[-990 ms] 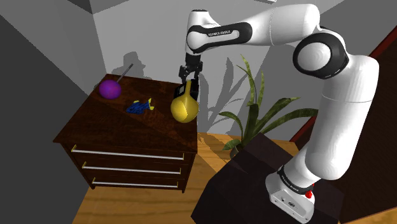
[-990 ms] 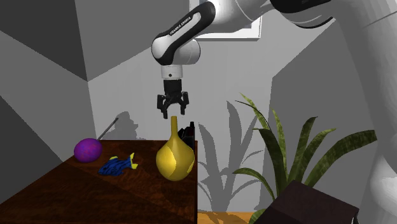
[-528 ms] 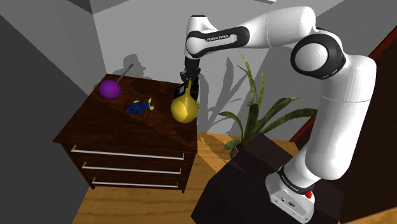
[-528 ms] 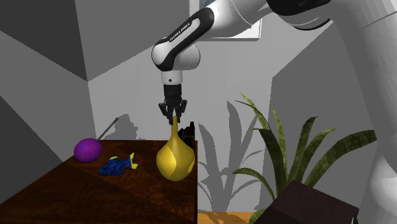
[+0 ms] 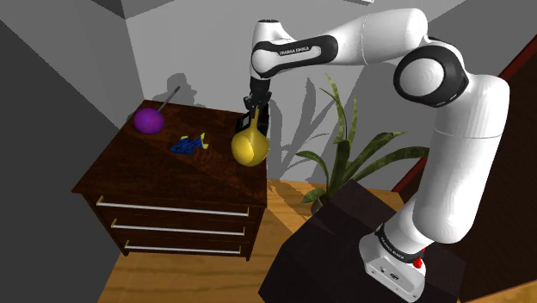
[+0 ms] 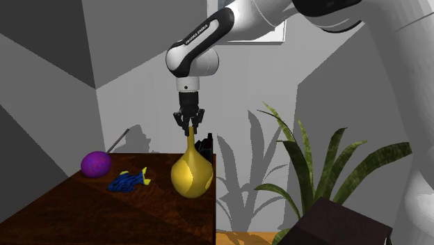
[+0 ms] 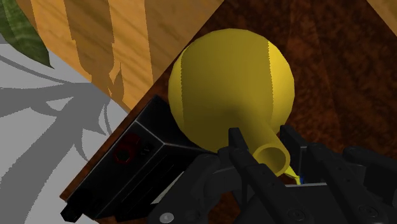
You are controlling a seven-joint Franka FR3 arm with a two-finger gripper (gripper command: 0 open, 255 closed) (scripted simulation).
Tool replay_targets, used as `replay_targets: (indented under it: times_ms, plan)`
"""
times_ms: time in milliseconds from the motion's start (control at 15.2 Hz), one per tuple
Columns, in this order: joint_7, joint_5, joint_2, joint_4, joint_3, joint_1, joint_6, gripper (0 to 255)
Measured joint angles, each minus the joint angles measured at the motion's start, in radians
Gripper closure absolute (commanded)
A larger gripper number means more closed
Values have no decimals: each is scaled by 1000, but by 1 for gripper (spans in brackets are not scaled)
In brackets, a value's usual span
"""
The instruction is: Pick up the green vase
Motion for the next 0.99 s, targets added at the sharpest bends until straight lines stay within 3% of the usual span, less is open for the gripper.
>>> replay_targets:
  times_ms: [990]
  plan:
    - [-6, 6, -43, 125, 3, 0, -169, 255]
